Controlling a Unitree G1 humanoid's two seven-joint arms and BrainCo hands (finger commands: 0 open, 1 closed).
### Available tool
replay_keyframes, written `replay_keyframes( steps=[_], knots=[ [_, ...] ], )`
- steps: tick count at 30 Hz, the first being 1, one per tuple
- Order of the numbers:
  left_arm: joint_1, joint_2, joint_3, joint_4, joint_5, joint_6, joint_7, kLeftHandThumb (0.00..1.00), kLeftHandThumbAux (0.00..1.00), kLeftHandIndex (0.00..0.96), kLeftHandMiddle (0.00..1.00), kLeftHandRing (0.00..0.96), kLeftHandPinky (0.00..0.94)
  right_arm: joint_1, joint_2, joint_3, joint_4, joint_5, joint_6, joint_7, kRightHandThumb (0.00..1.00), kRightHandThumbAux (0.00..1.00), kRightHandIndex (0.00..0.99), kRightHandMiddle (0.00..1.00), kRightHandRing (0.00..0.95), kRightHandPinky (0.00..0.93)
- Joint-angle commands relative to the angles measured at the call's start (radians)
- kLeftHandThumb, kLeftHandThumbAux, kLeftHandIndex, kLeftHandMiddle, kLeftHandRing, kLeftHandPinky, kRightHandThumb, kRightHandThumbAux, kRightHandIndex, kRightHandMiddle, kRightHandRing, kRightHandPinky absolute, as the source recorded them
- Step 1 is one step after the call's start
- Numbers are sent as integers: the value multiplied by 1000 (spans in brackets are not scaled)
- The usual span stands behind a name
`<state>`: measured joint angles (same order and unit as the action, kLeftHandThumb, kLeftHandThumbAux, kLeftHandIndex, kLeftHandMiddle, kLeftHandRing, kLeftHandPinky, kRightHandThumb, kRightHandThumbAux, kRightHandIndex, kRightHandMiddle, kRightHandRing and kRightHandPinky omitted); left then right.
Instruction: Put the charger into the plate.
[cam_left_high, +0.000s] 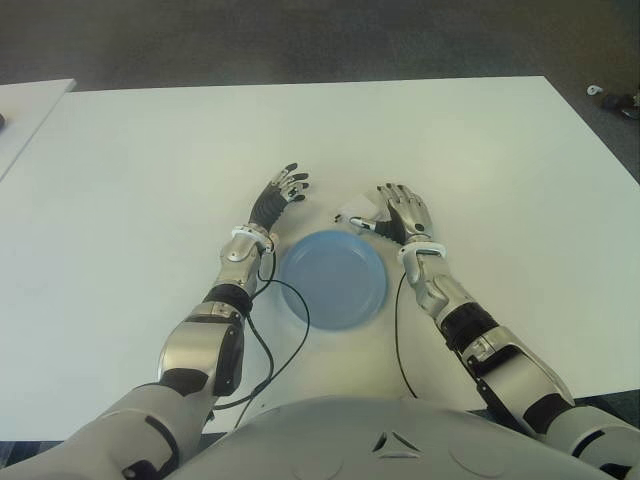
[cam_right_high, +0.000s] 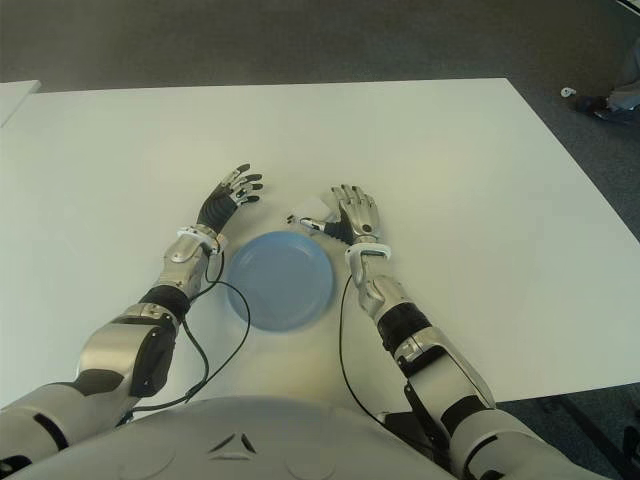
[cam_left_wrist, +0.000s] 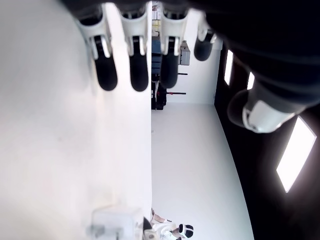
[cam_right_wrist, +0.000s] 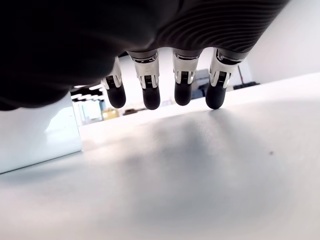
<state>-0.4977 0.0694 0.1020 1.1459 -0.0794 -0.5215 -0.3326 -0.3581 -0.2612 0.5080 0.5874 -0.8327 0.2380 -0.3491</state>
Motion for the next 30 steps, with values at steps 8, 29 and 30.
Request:
replay_keyframes(
  steps=[8, 29, 30],
  knots=[
    [43, 11, -3, 35, 13, 37, -13, 0, 485, 35, 181, 201, 226, 37, -41, -25, 27, 17, 13, 45, 337, 107, 0, 0, 0, 0],
    [50, 19, 0, 34, 10, 22, -17, 0, 486, 42, 200, 221, 249, 30, -73, -66, 26, 51, -1, 58, 326, 108, 0, 0, 0, 0],
    [50, 19, 0, 34, 10, 23, -17, 0, 486, 43, 202, 222, 249, 31, -75, -68, 25, 53, -2, 57, 325, 107, 0, 0, 0, 0]
  ],
)
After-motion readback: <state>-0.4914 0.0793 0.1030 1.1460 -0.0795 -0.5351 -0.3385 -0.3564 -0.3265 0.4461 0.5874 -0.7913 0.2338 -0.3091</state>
